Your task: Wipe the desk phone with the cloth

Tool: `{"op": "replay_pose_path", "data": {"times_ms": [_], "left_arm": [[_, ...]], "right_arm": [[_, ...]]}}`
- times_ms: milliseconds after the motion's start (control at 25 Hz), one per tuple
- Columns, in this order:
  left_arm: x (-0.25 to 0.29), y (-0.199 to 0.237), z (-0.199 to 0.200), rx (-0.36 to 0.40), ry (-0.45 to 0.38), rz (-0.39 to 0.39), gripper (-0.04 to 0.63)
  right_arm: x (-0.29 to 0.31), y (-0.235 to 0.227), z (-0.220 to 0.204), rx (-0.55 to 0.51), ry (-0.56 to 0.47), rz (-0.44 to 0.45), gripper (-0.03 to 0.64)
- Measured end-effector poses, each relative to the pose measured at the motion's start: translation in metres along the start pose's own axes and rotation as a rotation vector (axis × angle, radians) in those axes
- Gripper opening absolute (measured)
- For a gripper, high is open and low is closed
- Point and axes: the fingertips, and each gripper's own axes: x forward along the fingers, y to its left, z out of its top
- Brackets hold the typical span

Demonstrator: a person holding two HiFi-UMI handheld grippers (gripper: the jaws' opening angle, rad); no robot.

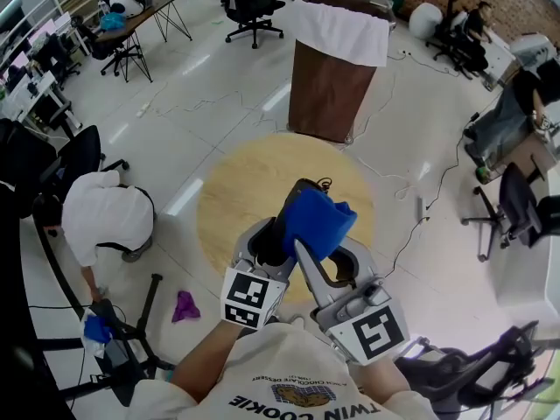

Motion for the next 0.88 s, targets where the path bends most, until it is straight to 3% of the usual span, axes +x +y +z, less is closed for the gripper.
{"op": "replay_pose_path", "data": {"times_ms": [200, 400, 880], "left_arm": [[-0.011, -0.011, 0.015, 0.014, -0.043, -0.016, 0.270], [-0.020, -0.015, 0.026, 0.025, -0.077, -0.011, 0.270], [-0.037, -0.015, 0.036, -0.005, -0.111, -0.014, 0.270]], "right_arm": [[0.011, 0.025, 0.012, 0.012, -0.035, 0.088, 0.060], [0.020, 0.049, 0.003, 0.021, -0.006, 0.159, 0.060], [0.025, 0.028, 0.018, 0.011, -0.027, 0.129, 0.060]]}}
